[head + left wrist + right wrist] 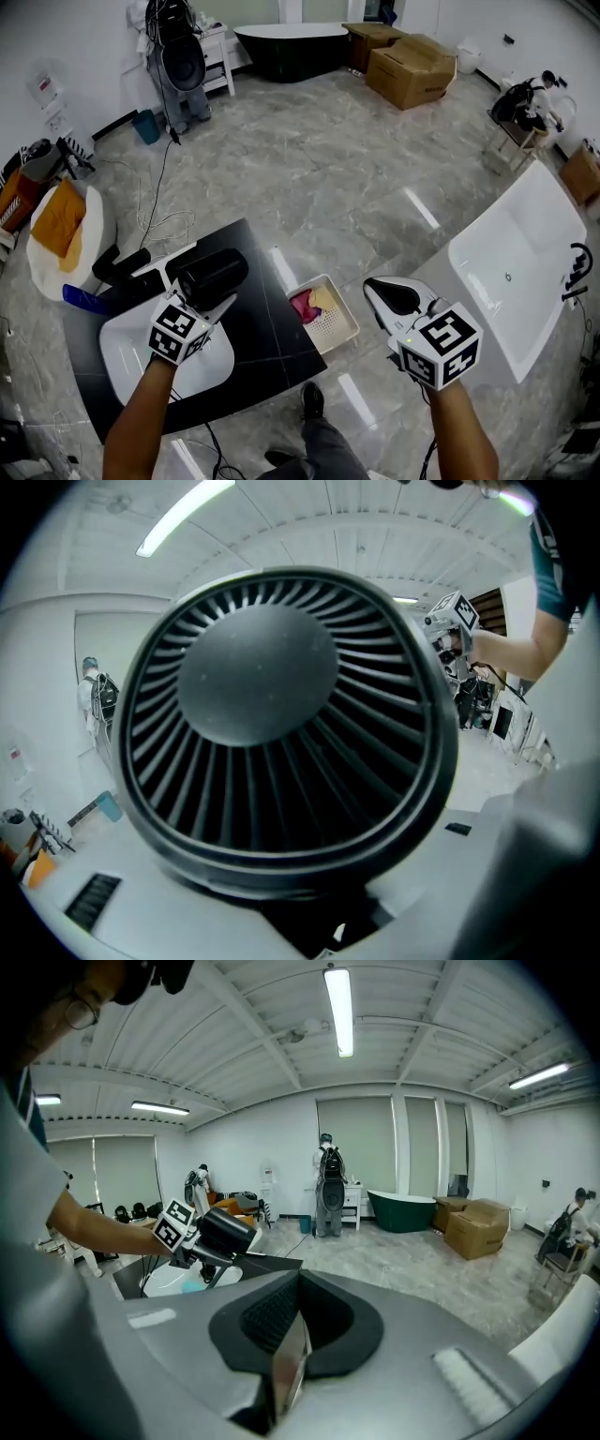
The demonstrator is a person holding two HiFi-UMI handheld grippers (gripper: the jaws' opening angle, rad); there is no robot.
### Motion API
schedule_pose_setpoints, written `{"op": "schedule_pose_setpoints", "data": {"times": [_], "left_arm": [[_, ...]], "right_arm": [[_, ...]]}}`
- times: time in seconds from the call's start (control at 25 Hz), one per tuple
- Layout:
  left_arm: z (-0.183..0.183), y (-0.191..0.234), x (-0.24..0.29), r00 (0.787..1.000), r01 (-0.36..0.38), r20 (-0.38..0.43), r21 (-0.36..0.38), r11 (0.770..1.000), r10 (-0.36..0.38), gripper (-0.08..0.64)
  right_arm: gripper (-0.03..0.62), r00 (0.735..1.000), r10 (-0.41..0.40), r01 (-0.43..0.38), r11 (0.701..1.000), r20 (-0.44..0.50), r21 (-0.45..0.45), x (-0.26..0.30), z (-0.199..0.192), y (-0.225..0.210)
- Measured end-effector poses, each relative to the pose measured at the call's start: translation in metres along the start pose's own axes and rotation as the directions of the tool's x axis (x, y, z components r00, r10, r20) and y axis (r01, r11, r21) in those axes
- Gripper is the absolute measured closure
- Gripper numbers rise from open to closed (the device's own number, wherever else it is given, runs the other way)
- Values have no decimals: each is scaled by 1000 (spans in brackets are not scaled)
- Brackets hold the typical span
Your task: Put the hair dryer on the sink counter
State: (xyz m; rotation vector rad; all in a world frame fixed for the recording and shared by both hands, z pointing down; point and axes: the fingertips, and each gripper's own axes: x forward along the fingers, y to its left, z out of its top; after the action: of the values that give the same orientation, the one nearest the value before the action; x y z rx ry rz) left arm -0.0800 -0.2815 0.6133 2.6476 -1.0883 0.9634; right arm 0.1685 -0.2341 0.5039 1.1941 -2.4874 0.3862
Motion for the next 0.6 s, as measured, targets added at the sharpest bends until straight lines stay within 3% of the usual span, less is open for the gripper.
{"op": "schedule_pose_setpoints", "data": {"times": [0.6], "left_arm": [[-34,-17,52,997,23,-76,70,997,-18,314]], "right_arm": [[581,999,-4,6,999,-44,35,22,-36,-14]]}}
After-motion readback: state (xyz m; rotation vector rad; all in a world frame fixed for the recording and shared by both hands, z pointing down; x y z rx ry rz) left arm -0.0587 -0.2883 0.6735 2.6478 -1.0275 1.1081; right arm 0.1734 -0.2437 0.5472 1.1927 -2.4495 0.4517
